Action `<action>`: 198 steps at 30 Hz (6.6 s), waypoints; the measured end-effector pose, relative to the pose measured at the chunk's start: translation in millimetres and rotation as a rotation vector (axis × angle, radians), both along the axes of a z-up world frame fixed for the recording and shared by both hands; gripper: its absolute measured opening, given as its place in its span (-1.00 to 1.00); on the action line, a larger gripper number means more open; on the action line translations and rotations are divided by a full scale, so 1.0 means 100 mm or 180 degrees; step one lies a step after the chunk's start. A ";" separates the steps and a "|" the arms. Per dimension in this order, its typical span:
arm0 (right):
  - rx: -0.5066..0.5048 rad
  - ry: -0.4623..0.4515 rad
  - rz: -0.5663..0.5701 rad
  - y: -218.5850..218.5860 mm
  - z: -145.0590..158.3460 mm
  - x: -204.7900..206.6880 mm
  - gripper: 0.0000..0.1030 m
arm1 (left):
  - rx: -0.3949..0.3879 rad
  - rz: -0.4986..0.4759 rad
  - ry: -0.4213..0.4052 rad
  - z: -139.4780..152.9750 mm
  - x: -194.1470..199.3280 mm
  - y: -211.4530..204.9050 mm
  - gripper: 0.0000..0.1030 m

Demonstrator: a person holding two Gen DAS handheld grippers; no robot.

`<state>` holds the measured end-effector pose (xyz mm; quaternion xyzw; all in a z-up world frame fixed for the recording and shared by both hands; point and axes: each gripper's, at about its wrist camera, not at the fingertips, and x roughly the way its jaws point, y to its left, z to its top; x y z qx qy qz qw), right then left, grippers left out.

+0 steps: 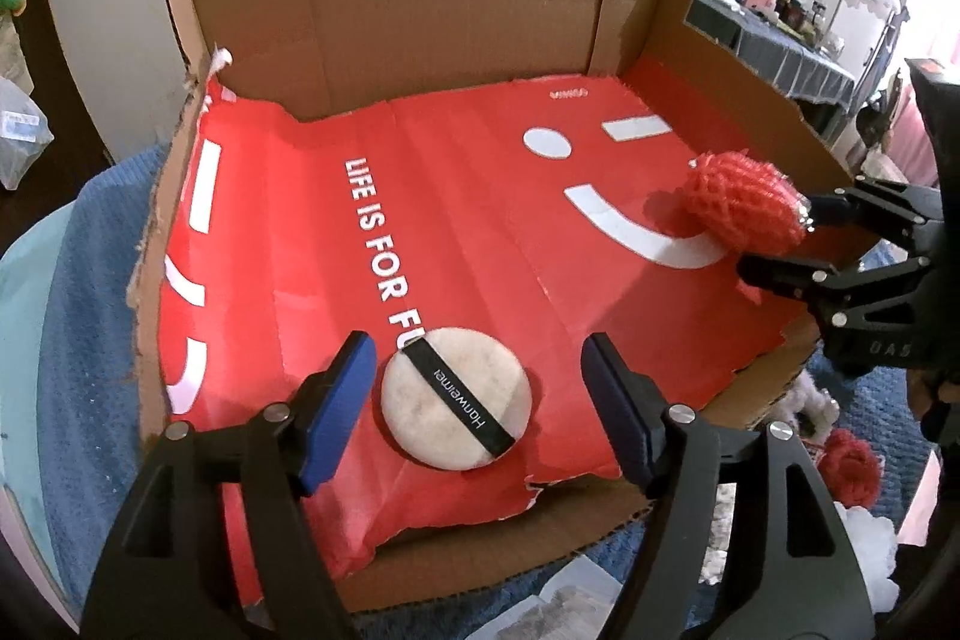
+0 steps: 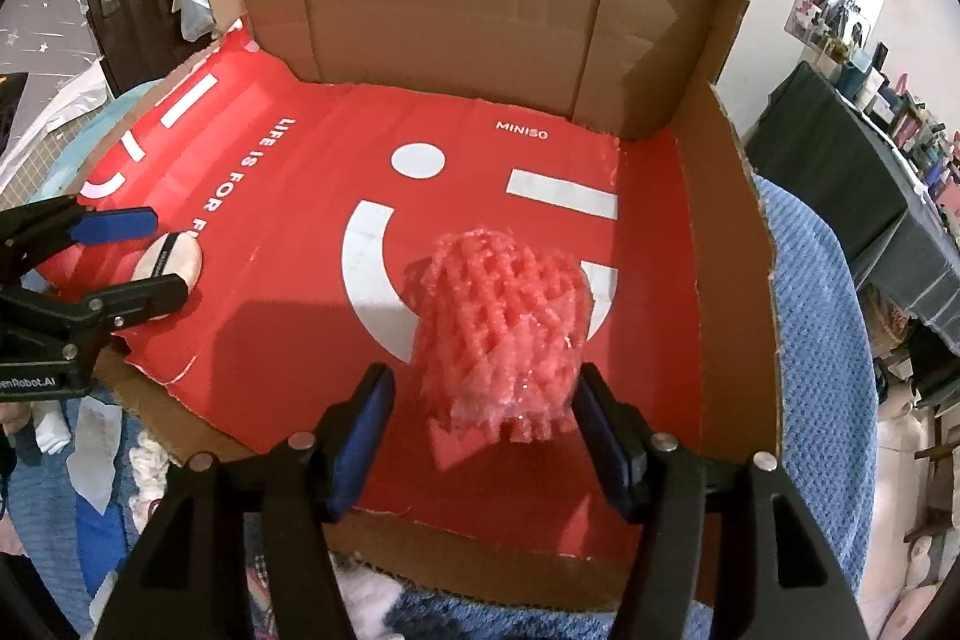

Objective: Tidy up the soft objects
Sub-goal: 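Carry the puff and red mesh sponge into the red-lined box and open both tools, then withdraw both tools from the box back over the blanket, then grasp the blue cloth with the left tool while the right tool grasps the red knit bunny, then lower the blue cloth and red bunny into the box and open both tools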

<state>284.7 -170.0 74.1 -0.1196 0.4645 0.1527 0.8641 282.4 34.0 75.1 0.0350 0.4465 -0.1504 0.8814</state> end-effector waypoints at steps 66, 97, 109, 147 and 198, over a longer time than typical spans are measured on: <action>0.0773 -0.1717 -0.0574 -0.44 0.22 -2.74 1.00 | -0.0258 0.0826 -0.1413 0.07 -2.66 -0.03 1.00; 0.0611 -0.0932 -0.0686 -0.56 -0.28 -2.12 1.00 | -0.0042 0.0729 -0.0396 -0.36 -2.07 -0.17 1.00; 0.0785 -0.0781 -0.0653 -0.68 -0.29 -2.00 1.00 | 0.0236 0.0849 -0.0295 -0.28 -2.12 0.14 1.00; 0.0685 -0.0434 -0.0304 -0.54 -0.32 -1.71 0.96 | 0.0176 0.0504 -0.0124 -0.38 -1.83 -0.19 0.31; 0.1371 -0.0590 0.0171 -0.30 0.36 -0.90 -0.29 | -0.0325 -0.0205 -0.0351 0.47 -0.70 -0.45 -0.34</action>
